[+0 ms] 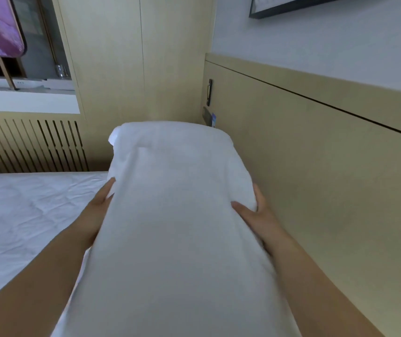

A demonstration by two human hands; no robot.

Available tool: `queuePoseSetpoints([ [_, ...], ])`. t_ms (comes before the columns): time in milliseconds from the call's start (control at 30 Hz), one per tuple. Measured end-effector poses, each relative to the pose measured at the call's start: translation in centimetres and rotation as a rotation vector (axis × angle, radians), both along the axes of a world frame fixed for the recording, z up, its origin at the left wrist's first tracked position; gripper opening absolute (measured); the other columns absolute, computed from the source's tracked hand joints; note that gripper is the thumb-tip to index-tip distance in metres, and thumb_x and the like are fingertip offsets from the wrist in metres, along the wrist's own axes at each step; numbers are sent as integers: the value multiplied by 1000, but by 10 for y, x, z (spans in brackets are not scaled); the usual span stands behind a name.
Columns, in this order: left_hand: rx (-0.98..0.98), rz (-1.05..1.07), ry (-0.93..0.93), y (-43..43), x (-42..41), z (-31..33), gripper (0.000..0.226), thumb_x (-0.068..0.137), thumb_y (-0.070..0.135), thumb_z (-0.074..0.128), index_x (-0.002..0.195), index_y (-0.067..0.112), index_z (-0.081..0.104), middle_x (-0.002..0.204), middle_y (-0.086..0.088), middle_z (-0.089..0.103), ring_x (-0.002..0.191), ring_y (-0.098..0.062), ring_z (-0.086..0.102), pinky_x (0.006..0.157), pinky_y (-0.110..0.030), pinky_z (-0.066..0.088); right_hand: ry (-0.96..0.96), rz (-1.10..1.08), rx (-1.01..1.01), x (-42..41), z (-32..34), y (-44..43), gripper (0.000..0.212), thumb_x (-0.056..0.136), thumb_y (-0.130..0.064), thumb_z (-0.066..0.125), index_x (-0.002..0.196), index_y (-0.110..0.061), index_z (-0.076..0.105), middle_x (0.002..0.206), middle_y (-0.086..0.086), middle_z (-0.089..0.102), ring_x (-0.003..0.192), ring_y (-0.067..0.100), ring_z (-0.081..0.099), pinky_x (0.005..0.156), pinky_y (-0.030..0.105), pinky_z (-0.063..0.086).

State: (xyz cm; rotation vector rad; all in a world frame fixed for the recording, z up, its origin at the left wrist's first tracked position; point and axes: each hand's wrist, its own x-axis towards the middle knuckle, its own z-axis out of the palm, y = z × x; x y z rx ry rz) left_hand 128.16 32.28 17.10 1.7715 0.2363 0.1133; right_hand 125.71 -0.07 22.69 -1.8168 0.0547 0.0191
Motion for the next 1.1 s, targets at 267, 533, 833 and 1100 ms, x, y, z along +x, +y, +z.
queuePoseSetpoints([
  [267,-85,-62,43,-41,-52,19,52,91,39,48,140,38,28,124,15,43,109,-9,43,92,-26,35,278,10,-58,-12,-26,-5,75,89,-46,51,147,-31,8,150,-4,28,133,19,35,100,30,31],
  [533,48,-77,-47,-56,-48,32,57,92,27,49,144,30,24,138,8,38,117,-6,38,92,-21,29,84,-32,-23,-27,-17,-13,65,89,-32,57,144,-30,23,145,-12,35,129,9,38,101,25,32],
  [833,228,-197,-82,-66,-104,11,51,89,44,49,127,47,14,135,24,21,131,7,9,100,-11,13,145,-29,-38,-49,-41,-5,59,89,-41,52,143,-31,28,135,-7,47,115,14,48,91,28,37],
  [1100,476,-127,248,-51,-145,-4,106,51,84,32,144,42,3,156,4,0,144,-16,4,116,-43,11,270,-139,-369,-77,-48,1,74,91,-42,49,148,-23,6,153,7,19,139,28,24,114,44,18],
])
